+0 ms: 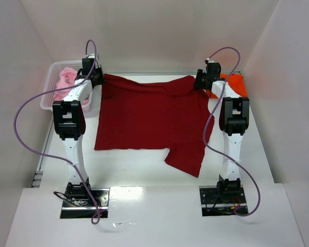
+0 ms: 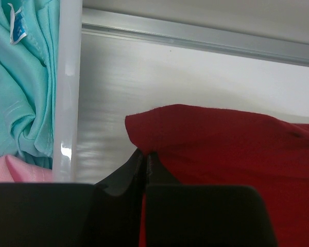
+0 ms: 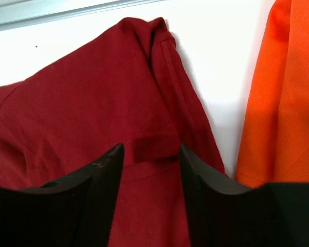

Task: Fold and stack the t-shirts
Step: Grap the side of the flattened tshirt furthest away from the robot with both arms

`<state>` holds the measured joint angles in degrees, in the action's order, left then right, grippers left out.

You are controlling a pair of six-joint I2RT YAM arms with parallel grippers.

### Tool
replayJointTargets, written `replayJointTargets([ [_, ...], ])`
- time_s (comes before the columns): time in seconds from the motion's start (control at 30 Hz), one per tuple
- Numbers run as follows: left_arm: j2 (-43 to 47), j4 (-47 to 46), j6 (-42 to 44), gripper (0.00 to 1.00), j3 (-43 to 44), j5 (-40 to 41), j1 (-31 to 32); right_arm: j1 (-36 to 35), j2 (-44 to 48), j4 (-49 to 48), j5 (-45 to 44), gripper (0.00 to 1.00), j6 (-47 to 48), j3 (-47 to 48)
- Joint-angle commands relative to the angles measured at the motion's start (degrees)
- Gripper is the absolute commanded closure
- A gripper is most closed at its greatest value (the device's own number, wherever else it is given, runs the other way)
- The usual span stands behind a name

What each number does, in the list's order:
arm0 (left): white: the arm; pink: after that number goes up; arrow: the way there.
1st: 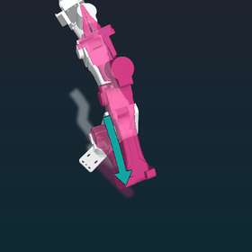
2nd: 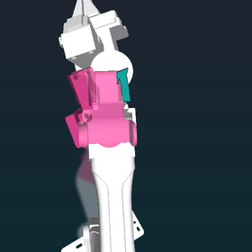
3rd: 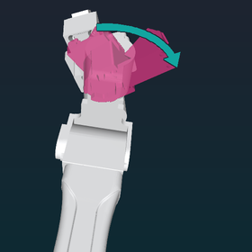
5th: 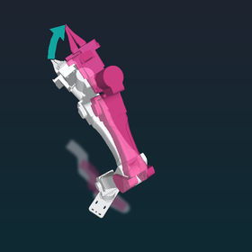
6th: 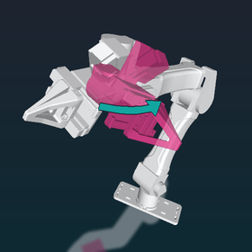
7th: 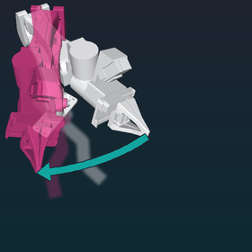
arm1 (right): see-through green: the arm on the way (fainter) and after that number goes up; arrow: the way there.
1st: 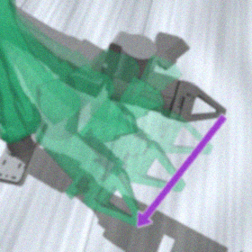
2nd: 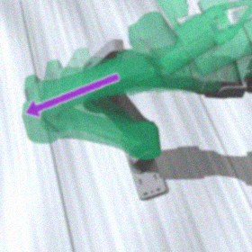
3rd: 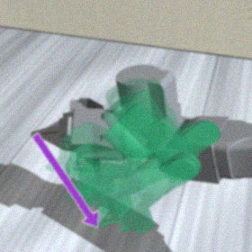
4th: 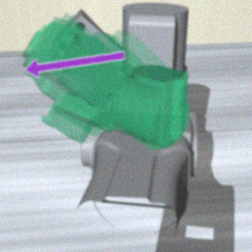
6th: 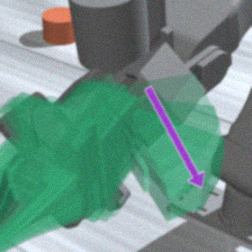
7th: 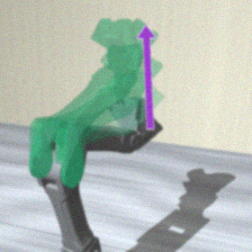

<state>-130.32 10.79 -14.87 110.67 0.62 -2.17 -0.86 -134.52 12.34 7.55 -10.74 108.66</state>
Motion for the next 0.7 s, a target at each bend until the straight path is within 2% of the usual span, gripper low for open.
replayJointTargets([
  [0.0, -0.8, -2.3, 1.4, 1.0, 1.3, -0.9, -0.5, 0.3, -1.1, 0.3, 0.6, 0.51, -0.3, 0.3],
  [0.1, -1.3, -2.3, 1.4, 1.0, 1.3, -0.9, -0.5, 0.3, -2.3, 0.9, 0.6, 0.58, -0.3, 0.8],
  [0.2, -1.3, -2.3, 1.4, 1.0, 1.3, -0.9, -0.5, 0.3, -2.8, 1.5, 0.6, 0.7, -0.3, 1.6],
  [0.23, -1.3, -1.8, 1.4, 1.0, 1.3, -0.9, -0.5, 0.3, -2.9, 1.5, 1.1, 0.8, -0.3, 2.2],
  [0.37, -1.9, -1.8, 1.4, 1.0, 1.9, -0.9, -0.5, 0.3, -2.9, 2.0, 0.5, 0.99, -0.9, 3.2],
  [0.67, -1.9, -1.3, 1.4, 1.0, 2.4, -1.4, -0.5, 0.3, 1.3, 4.6, -1.5, 0.99, -2.5, 11.4],
])
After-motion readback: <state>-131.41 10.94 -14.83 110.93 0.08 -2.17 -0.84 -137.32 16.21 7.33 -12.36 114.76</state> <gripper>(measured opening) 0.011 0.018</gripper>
